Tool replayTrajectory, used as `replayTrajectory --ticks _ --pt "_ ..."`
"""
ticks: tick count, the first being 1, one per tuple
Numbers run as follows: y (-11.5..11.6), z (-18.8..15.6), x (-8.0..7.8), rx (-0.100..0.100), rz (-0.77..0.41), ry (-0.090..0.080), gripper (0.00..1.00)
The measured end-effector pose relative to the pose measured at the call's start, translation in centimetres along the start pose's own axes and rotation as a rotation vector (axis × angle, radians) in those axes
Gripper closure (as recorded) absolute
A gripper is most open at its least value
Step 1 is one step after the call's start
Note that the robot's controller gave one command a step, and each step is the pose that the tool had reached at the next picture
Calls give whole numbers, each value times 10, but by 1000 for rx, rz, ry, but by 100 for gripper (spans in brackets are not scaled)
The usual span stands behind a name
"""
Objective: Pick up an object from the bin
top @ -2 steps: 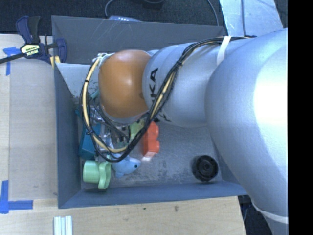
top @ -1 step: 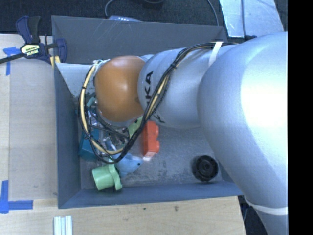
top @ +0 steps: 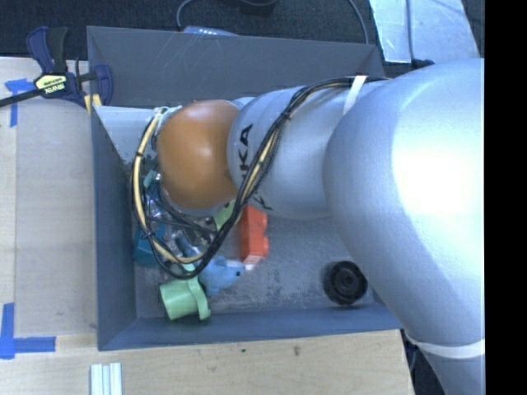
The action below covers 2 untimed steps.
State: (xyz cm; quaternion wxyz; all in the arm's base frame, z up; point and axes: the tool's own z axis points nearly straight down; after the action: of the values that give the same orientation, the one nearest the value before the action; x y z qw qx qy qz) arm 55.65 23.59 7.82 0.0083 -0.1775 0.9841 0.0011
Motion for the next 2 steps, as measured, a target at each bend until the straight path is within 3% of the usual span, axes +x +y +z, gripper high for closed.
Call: replayTrajectory --ticks 2 --pt "0 0 0 0 1 1 100"
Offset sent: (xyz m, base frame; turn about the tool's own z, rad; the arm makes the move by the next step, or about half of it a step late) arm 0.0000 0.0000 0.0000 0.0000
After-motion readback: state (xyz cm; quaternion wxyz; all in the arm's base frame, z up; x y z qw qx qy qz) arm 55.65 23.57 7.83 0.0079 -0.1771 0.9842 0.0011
